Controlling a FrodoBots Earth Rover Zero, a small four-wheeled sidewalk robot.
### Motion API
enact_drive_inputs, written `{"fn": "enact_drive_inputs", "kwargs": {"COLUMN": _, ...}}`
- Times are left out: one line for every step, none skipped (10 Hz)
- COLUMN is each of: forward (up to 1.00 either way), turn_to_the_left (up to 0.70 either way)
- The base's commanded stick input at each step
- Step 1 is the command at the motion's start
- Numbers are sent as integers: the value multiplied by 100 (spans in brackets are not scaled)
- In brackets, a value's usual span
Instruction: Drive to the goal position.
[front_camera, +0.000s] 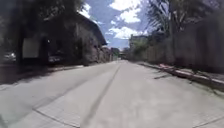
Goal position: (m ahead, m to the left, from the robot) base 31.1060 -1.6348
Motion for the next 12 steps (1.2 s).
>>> {"fn": "enact_drive_inputs", "kwargs": {"forward": 100, "turn_to_the_left": 0}}
{"fn": "enact_drive_inputs", "kwargs": {"forward": 100, "turn_to_the_left": 0}}
{"fn": "enact_drive_inputs", "kwargs": {"forward": 100, "turn_to_the_left": 0}}
{"fn": "enact_drive_inputs", "kwargs": {"forward": 100, "turn_to_the_left": 0}}
{"fn": "enact_drive_inputs", "kwargs": {"forward": 100, "turn_to_the_left": 0}}
{"fn": "enact_drive_inputs", "kwargs": {"forward": 100, "turn_to_the_left": 0}}
{"fn": "enact_drive_inputs", "kwargs": {"forward": 100, "turn_to_the_left": -32}}
{"fn": "enact_drive_inputs", "kwargs": {"forward": 100, "turn_to_the_left": -40}}
{"fn": "enact_drive_inputs", "kwargs": {"forward": 100, "turn_to_the_left": -40}}
{"fn": "enact_drive_inputs", "kwargs": {"forward": 100, "turn_to_the_left": -40}}
{"fn": "enact_drive_inputs", "kwargs": {"forward": 100, "turn_to_the_left": -40}}
{"fn": "enact_drive_inputs", "kwargs": {"forward": 100, "turn_to_the_left": -40}}
